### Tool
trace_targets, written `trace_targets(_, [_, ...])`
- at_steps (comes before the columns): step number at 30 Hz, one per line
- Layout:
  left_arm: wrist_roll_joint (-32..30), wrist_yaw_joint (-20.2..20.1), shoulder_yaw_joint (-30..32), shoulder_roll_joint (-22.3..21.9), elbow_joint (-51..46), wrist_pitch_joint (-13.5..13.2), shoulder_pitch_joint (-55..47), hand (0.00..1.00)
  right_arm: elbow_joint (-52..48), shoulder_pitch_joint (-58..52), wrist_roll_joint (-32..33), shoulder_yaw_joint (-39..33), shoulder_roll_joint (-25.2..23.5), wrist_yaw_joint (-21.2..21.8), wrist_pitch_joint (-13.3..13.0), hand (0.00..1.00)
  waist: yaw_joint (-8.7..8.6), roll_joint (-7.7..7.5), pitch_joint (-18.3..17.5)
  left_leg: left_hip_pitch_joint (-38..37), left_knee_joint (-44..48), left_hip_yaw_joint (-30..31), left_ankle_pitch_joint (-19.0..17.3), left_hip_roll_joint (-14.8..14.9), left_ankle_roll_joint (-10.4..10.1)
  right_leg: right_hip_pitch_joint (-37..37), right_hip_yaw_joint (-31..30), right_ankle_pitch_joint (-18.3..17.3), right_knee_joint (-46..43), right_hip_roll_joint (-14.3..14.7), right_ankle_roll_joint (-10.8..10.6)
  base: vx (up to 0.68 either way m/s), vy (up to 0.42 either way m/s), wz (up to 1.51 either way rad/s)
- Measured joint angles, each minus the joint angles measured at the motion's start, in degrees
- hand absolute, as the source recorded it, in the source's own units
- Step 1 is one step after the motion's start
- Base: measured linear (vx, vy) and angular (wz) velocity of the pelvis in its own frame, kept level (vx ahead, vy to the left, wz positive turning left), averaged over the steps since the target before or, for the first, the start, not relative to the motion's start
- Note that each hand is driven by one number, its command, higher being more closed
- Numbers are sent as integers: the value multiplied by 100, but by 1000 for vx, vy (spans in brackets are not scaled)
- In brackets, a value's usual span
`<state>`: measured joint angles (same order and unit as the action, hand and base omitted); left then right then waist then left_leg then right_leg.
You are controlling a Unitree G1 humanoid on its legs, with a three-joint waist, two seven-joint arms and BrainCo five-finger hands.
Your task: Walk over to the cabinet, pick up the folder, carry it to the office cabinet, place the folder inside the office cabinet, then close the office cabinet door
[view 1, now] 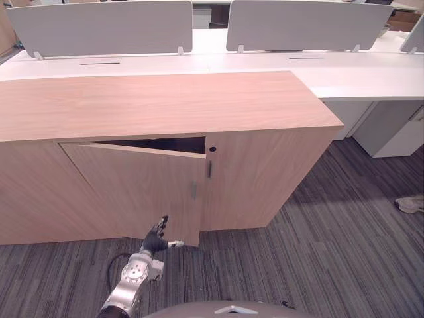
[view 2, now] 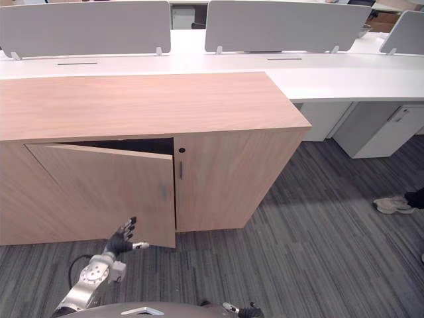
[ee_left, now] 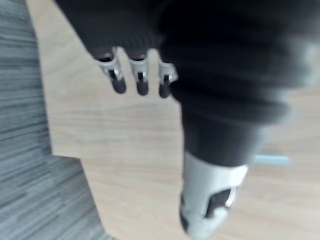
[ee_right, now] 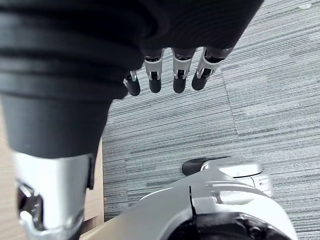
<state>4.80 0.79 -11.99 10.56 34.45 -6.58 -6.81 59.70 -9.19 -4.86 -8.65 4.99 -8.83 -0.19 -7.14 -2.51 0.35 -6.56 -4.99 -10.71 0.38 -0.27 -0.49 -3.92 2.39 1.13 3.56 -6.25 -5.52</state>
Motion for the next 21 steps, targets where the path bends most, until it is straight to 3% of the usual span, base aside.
trace_targets(10, [-399,133,950,2,2067,130,-99,0,274,187,24,-183,-51,-8,-3,0,101,-89,20,60,1,133,6,-45,9,-41,108,94,99,-44,-59,-15,-13,5])
trace_targets(21, [-880,265,1569,-124,2548,301,-94,0,427,422,47,-385,-86,-1,0,0,206,-70,126,51,0,129,5,-43,8,-48,124,82,68,-43,-50,-31,-22,1])
